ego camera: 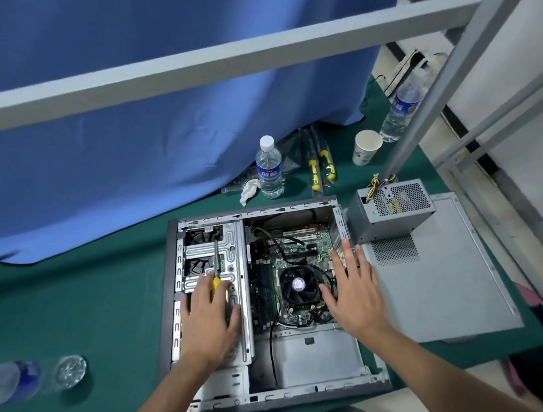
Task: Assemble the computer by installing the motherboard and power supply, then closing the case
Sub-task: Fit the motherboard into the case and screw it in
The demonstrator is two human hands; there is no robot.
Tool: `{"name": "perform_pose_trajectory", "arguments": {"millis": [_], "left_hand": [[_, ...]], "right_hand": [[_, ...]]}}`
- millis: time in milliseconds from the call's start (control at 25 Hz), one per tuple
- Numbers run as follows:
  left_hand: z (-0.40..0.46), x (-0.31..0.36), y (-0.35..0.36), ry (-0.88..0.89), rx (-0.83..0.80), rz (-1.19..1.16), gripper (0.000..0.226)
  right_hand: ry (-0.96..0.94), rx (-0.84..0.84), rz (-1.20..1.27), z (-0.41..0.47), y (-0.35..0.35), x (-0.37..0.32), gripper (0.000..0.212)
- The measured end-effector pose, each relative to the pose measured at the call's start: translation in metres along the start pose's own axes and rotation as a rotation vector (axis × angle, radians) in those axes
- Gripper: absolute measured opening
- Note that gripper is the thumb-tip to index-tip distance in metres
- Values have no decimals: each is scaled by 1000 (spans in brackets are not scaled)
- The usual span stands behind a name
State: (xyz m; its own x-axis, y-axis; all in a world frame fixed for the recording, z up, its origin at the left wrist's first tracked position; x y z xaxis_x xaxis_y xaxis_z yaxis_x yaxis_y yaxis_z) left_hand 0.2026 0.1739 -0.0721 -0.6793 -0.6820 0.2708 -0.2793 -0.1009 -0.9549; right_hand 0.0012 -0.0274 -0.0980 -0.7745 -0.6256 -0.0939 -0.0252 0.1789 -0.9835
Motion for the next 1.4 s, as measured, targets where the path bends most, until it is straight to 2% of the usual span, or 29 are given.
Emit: {"name": "perform_pose_trajectory", "arguments": {"millis": [200,320,480,640,720,840,960,1040,1080,1160,1280,1400], "left_hand": [[6,1,-1,-10,9,-24,39],[12,6,-8,-22,-35,-16,41],[28,16,-20,11,-143,96,61],[57,23,-32,61,-257,256,77],[65,27,-35,34,-320,302,81],[75,42,-36,-4,-367,353,75],[87,65,-44,-20,-426,497,54],[95,87,-46,20,-382,584,50],[99,100,-43,68,-331,563,54],[110,135,-32,193,-278,376,72],[116,190,-14,346,-404,131,102],[122,228,4,435,-481,142,116]], "right_hand": [[4,12,-55,4,3,0,79],[4,-52,-62,6,1,0,83],[-7,-127,6,1,-12,-2,86],[-1,-108,316,10,-43,1,68],[26,-49,363,23,-66,14,55],[119,-19,307,57,-99,49,62],[136,-119,170,98,-114,81,92],[67,-209,41,124,-113,94,110],[30,-249,-19,135,-111,99,117],[-23,-308,-120,153,-103,109,123],[-97,-301,-263,162,-89,116,113],[-174,-244,-352,171,-87,121,109]]}}
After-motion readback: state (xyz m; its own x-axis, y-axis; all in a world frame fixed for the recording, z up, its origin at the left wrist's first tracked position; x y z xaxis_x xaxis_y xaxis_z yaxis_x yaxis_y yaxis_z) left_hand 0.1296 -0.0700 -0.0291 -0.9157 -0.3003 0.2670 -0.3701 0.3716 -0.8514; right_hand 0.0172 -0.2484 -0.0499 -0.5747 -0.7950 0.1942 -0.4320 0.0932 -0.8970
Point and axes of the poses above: each hand's wrist, its own z-axis towards the middle knuckle, its own y-axis out of the palm, x = y × z, the point moved 1 cm from there along z, towards the middle knuckle, and after that the axes turned 4 degrees about x, right-handed, at the moved point
